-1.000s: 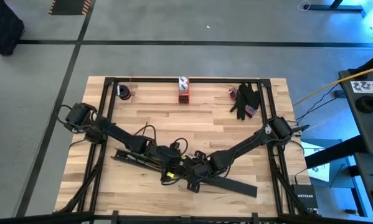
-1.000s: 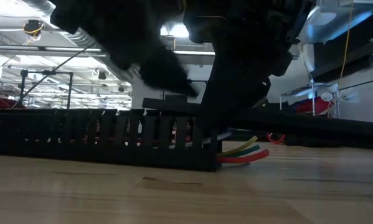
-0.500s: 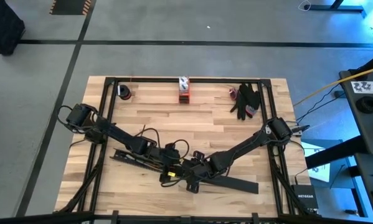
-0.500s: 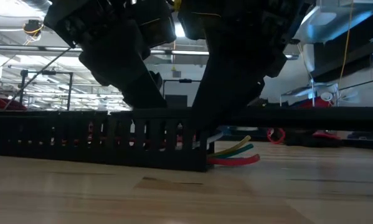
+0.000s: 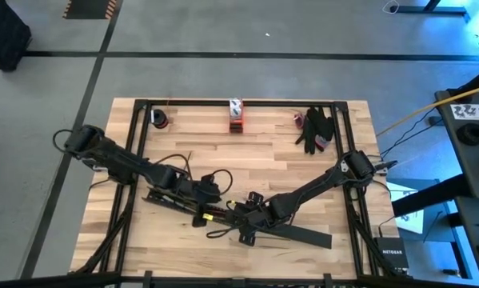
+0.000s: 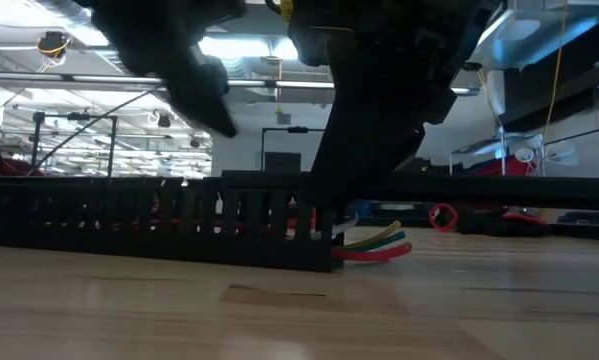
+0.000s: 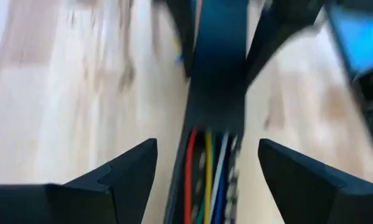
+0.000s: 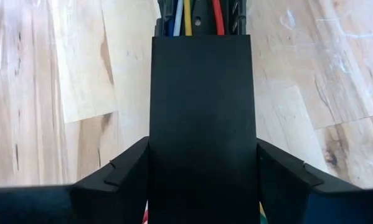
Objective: Ziptie cables
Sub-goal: Insert the black cover of the black cable duct
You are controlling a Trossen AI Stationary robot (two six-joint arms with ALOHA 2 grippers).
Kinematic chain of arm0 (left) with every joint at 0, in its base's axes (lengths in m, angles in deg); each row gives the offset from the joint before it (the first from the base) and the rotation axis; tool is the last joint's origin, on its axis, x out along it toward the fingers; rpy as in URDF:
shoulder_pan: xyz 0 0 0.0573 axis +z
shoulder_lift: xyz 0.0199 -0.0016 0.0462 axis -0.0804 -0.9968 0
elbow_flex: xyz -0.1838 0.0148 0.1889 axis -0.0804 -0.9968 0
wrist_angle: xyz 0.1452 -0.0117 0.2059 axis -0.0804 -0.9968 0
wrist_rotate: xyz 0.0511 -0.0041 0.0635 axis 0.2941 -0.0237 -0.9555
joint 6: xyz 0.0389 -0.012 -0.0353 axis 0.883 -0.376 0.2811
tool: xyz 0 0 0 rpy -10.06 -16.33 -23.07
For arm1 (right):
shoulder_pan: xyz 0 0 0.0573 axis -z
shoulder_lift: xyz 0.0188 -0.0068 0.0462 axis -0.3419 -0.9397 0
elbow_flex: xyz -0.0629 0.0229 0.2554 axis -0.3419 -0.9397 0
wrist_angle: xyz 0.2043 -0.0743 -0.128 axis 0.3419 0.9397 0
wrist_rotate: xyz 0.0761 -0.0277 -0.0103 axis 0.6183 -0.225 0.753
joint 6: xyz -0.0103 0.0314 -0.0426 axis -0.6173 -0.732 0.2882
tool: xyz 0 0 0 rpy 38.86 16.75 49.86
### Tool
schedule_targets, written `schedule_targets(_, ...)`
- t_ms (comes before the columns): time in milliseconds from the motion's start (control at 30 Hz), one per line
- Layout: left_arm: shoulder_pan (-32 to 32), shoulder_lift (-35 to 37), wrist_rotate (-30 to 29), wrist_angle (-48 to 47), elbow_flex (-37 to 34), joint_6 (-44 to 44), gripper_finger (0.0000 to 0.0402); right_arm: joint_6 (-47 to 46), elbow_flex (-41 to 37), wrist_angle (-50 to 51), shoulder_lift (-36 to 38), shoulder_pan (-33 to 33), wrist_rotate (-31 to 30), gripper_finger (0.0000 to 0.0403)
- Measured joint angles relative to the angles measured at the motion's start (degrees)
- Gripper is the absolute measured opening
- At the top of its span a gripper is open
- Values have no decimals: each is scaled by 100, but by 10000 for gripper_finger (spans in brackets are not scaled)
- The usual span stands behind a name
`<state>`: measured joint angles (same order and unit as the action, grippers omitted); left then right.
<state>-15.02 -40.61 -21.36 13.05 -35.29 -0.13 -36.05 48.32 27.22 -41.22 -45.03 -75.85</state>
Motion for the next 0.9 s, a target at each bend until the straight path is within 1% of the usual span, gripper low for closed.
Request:
schedule_targets(100,-74,147,-52,-590,-10,127,272,2,0,0,2,-1,32,230)
schedule_targets(233,-159,52,-44,-370,-317,564,272,7,0,-1,2,-2,34,230)
schedule_targets(533,-153,-18,-35,1584,-1353,831,272,131,2,-27,4,-2,33,230)
schedule_targets(633,-171,-73,130,2124,-1592,887,272,132,2,-27,7,-4,33,230)
schedule_targets(767,-265,-368,201,2859,-1792,935,272,121,2,-48,9,-8,-60,230)
schedule_targets(900,-346,-806,180,3377,-1814,987,272,123,2,-49,11,-2,-64,230)
